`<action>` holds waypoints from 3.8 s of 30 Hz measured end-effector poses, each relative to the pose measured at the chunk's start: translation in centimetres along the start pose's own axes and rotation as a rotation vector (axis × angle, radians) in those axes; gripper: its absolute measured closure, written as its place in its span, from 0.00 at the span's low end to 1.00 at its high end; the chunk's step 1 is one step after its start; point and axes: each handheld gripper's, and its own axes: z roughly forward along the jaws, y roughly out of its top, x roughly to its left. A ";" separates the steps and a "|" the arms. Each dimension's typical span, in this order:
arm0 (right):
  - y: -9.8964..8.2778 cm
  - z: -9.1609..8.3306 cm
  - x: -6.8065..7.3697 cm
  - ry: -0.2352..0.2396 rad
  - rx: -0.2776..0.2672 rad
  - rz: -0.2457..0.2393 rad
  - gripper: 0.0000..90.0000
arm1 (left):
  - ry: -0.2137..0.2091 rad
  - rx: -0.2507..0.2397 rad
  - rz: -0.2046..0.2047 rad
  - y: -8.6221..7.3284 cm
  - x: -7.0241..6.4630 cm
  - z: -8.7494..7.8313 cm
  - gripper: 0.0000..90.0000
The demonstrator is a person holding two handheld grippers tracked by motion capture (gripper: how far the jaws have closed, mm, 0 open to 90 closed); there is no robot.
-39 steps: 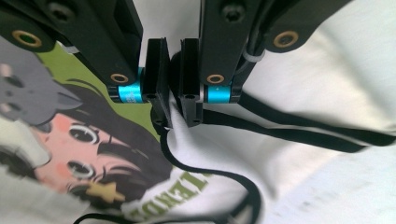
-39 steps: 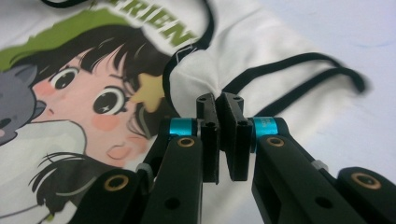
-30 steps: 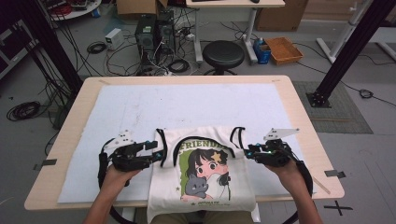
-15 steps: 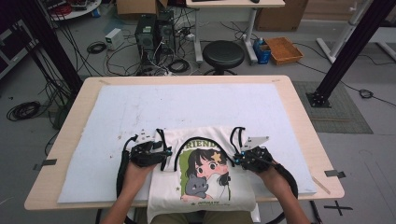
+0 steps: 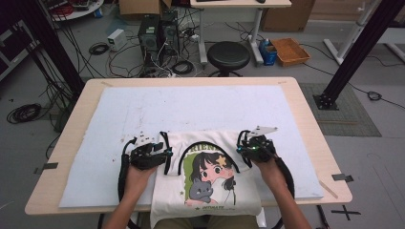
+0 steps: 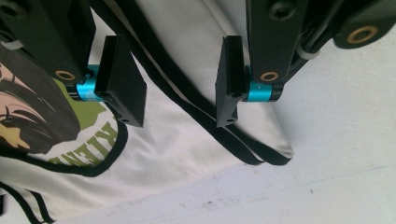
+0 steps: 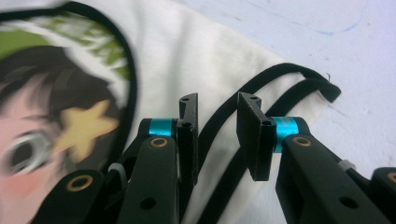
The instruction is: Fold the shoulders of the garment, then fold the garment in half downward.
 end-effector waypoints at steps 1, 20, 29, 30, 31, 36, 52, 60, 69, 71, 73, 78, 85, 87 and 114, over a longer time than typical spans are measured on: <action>0.2 0.8 0.1 -0.012 0.020 -0.006 0.78 | 0.003 0.000 -0.001 0.0 0.0 0.0 0.59; -0.6 -2.1 -0.9 -0.011 -0.070 -0.032 0.83 | 0.056 -0.022 -0.007 0.5 1.0 -0.2 0.60; -2.3 -1.3 -1.1 0.023 0.030 -0.088 0.94 | 0.124 0.111 0.125 1.0 -0.7 2.4 0.84; -2.4 -1.5 -1.2 0.020 0.027 -0.080 0.94 | 0.134 0.111 0.126 1.0 -0.7 2.3 0.84; -2.5 -1.6 -1.4 0.021 0.015 -0.076 0.93 | 0.148 0.107 0.120 1.0 -0.5 2.2 0.84; -2.6 -3.7 -2.6 0.024 -0.121 -0.001 0.58 | 0.089 -0.047 -0.001 0.7 1.6 0.2 0.62; -4.4 -7.3 -6.5 -0.086 -0.321 0.062 0.23 | -0.112 -0.321 -0.058 0.8 5.2 -3.7 0.28; -5.0 -7.4 -6.9 -0.067 -0.302 0.050 0.23 | -0.125 -0.319 -0.015 0.9 4.7 -3.9 0.28; -5.2 -6.8 -7.1 -0.054 -0.284 0.063 0.23 | -0.088 -0.291 -0.018 0.7 5.0 -3.5 0.29; -5.1 -6.6 -6.9 -0.047 -0.276 0.057 0.23 | -0.077 -0.291 -0.021 0.7 5.1 -3.6 0.29; -5.0 -6.3 -6.8 -0.043 -0.268 0.051 0.23 | -0.071 -0.283 -0.031 0.7 5.2 -3.6 0.29; -4.5 -5.6 -6.5 -0.030 -0.245 0.056 0.23 | -0.054 -0.270 -0.022 0.7 5.4 -3.6 0.31; -2.2 -4.7 -6.1 0.005 -0.252 0.080 0.23 | -0.067 -0.241 0.013 2.7 5.1 -3.0 0.35; -1.2 -3.9 -5.9 0.009 -0.227 0.087 0.26 | -0.054 -0.204 0.033 3.5 5.0 -2.1 0.35; 2.3 3.1 -6.9 0.073 0.091 0.007 0.70 | 0.090 0.025 -0.012 4.2 6.9 3.6 0.69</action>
